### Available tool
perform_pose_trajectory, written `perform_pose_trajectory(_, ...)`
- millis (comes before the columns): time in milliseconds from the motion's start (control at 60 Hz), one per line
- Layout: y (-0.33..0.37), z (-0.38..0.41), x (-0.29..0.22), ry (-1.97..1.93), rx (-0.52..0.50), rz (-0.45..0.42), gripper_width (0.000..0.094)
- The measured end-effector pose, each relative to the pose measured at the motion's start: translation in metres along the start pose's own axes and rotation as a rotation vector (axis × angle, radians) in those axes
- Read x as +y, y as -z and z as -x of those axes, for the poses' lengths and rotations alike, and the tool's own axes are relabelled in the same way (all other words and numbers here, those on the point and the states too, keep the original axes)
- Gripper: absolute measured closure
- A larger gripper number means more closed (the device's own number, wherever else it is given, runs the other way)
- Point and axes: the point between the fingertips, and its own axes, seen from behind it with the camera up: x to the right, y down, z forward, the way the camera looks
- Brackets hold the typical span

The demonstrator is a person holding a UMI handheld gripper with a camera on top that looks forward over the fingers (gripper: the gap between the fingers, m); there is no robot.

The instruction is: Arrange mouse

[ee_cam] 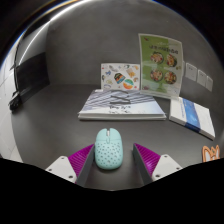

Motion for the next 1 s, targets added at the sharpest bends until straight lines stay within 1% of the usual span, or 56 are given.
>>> perform_pose_trajectory(67,-0.009,-0.004,-0.006,-0.017,0.021,0.002,0.0182)
perform_pose_trajectory(83,-0.011,-0.005,-0.007,-0.019,0.026,0.002,0.0158)
perform_pose_trajectory(150,-0.015,-0.007,-0.009,-0.039,0.042,-0.006,0.0379)
perform_pose_trajectory(200,-0.015,-0.008,-0.009,-0.057,0.047,0.003,0.0417)
perform_pose_trajectory(217,-0.015,-0.007,-0.009,-0.05,0.047,0.007,0.0386)
perform_pose_trajectory(233,-0.015,-0.007,-0.009,-0.044,0.044,0.01,0.0404)
perform_pose_trajectory(250,-0.015,-0.006,-0.009,-0.043,0.04,0.012,0.0462)
perform_pose_trajectory(267,-0.015,-0.005,-0.009,-0.045,0.033,0.013,0.0492)
perform_pose_trajectory(300,-0.013,-0.002,-0.008,-0.053,0.012,0.023,0.0519)
perform_pose_trajectory(350,-0.001,0.003,-0.013,-0.074,-0.033,0.016,0.0529)
perform_pose_trajectory(383,0.014,0.002,-0.024,-0.08,-0.053,-0.025,0.053)
perform_pose_trajectory(433,0.046,-0.008,-0.049,-0.053,-0.053,-0.109,0.0531)
perform_pose_trajectory(500,0.105,-0.029,-0.088,-0.046,-0.058,-0.246,0.0532)
perform_pose_trajectory(550,0.151,-0.059,-0.107,-0.051,-0.048,-0.324,0.0532)
perform_pose_trajectory(600,0.192,-0.104,-0.121,-0.046,-0.011,-0.392,0.0532)
perform_pose_trajectory(633,0.216,-0.139,-0.123,-0.052,0.049,-0.432,0.0533)
perform_pose_trajectory(683,0.241,-0.198,-0.113,-0.054,0.151,-0.461,0.0536)
perform_pose_trajectory(733,0.252,-0.254,-0.085,-0.077,0.241,-0.434,0.0537)
perform_pose_trajectory(800,0.245,-0.305,-0.032,-0.118,0.305,-0.347,0.0536)
perform_pose_trajectory(900,0.205,-0.34,0.051,-0.162,0.333,-0.183,0.0535)
perform_pose_trajectory(917,0.198,-0.346,0.054,-0.165,0.334,-0.159,0.0533)
perform_pose_trajectory(967,0.183,-0.354,0.069,-0.161,0.341,-0.118,0.0534)
perform_pose_trajectory(1000,0.178,-0.357,0.079,-0.163,0.344,-0.111,0.0534)
